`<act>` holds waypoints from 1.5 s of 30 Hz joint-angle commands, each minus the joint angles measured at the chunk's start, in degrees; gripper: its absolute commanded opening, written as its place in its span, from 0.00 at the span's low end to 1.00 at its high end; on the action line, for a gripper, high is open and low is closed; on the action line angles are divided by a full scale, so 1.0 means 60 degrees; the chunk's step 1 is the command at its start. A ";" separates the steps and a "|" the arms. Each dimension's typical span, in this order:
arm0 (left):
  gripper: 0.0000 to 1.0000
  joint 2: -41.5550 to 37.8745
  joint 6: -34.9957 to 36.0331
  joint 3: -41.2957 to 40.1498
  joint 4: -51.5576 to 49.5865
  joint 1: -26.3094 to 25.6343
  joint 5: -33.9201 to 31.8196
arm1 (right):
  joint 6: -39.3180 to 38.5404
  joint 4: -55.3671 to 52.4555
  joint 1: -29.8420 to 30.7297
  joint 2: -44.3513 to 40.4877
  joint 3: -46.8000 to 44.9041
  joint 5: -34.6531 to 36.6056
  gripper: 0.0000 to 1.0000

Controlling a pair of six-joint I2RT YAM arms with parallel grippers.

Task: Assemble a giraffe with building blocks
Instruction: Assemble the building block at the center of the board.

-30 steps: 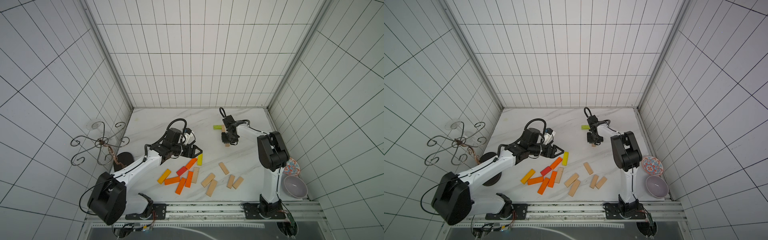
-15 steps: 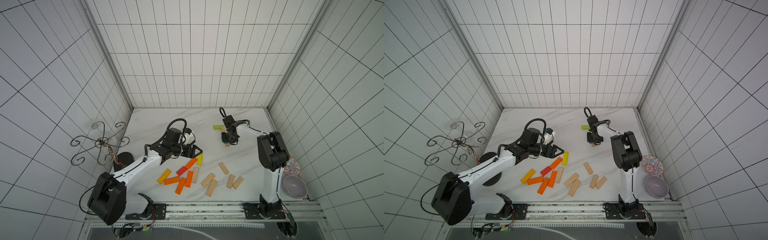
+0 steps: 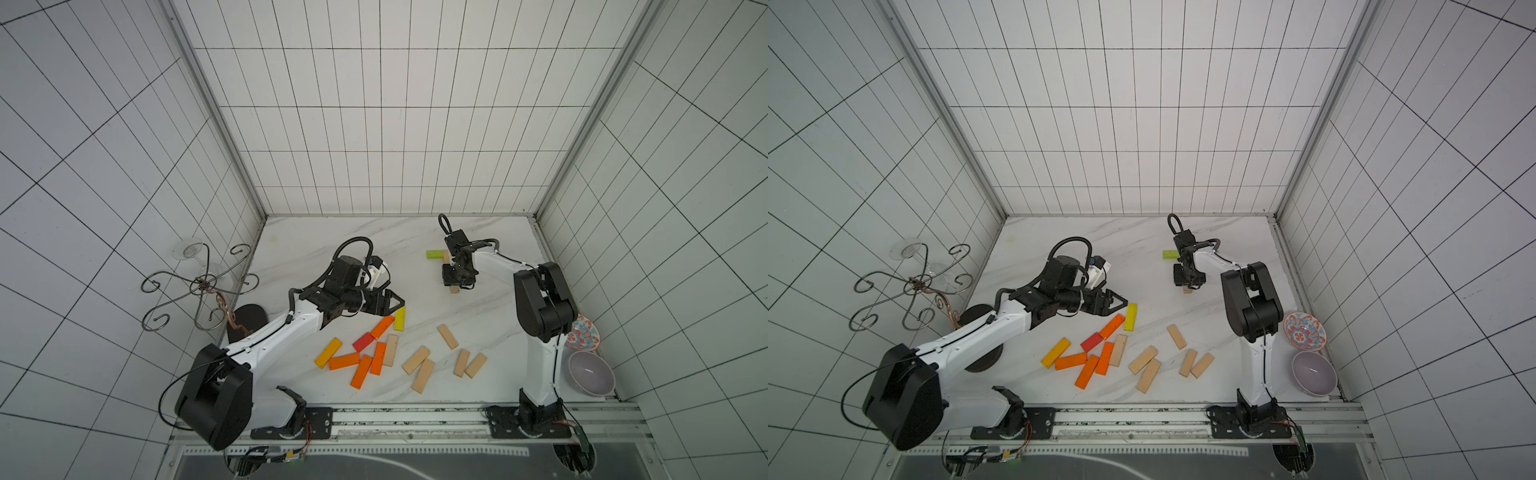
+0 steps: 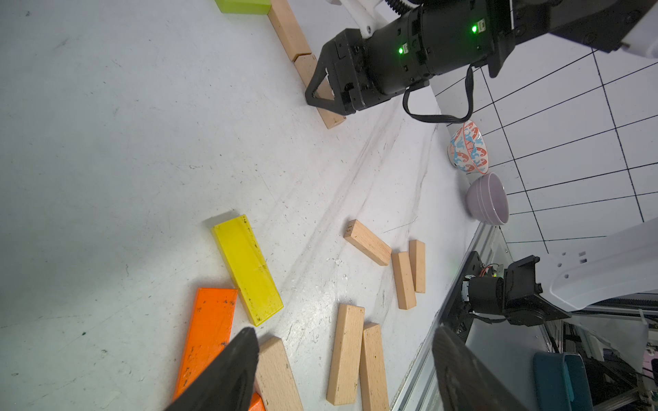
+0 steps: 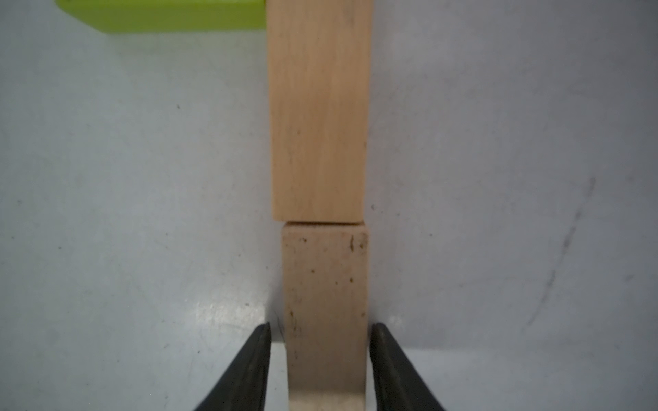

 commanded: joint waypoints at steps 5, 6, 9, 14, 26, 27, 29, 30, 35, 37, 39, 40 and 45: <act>0.77 -0.0212 0.0085 -0.0003 -0.0060 0.0034 -0.0070 | 0.0184 -0.1108 -0.0059 0.0005 0.0792 0.0050 0.60; 0.77 -0.0265 0.0098 0.0033 -0.0134 0.0034 -0.0102 | 0.0224 -0.1202 -0.0035 -0.0155 0.0877 0.0094 0.62; 0.78 -0.0456 0.0164 0.0141 -0.0464 0.0034 -0.0244 | 0.0341 -0.1487 0.0004 -0.0805 0.1113 0.0197 0.65; 0.79 -0.1092 0.0285 0.0150 -0.1211 0.0034 -0.0726 | 0.0553 -0.1863 0.0082 -0.2196 0.1136 0.0438 0.65; 0.79 -0.2421 -0.0325 -0.0426 -0.2149 -0.0679 -0.2139 | 0.0848 -0.1992 0.1010 -0.5917 -0.2016 0.0656 0.60; 0.78 -0.2499 -0.0435 -0.0514 -0.2149 -0.0797 -0.2250 | 0.0873 -0.2002 0.1148 -0.6080 -0.2279 0.0675 0.60; 0.79 -0.2683 -0.0701 -0.0765 -0.2138 -0.1018 -0.2384 | 0.0975 -0.2057 0.1531 -0.6439 -0.2876 0.0726 0.59; 0.78 -0.2737 -0.0794 -0.0879 -0.2139 -0.1105 -0.2425 | 0.1031 -0.2029 0.1711 -0.6575 -0.3168 0.0726 0.59; 0.78 -0.3044 -0.1232 -0.1311 -0.2139 -0.1413 -0.2678 | 0.1493 -0.1723 0.2585 -0.7055 -0.4556 0.0542 0.58; 0.79 -0.3112 -0.1367 -0.1404 -0.2139 -0.1480 -0.2731 | 0.1720 -0.1579 0.2898 -0.7120 -0.4961 0.0507 0.58; 0.79 -0.3157 -0.1476 -0.1445 -0.2139 -0.1545 -0.2765 | 0.1988 -0.1495 0.3179 -0.7175 -0.5300 0.0471 0.58; 0.79 -0.3160 -0.1509 -0.1458 -0.2137 -0.1583 -0.2780 | 0.2196 -0.1493 0.3312 -0.7190 -0.5449 0.0515 0.58; 0.79 -0.3150 -0.1581 -0.1557 -0.2127 -0.1664 -0.2768 | 0.2857 -0.1156 0.3982 -0.7161 -0.6063 0.0478 0.57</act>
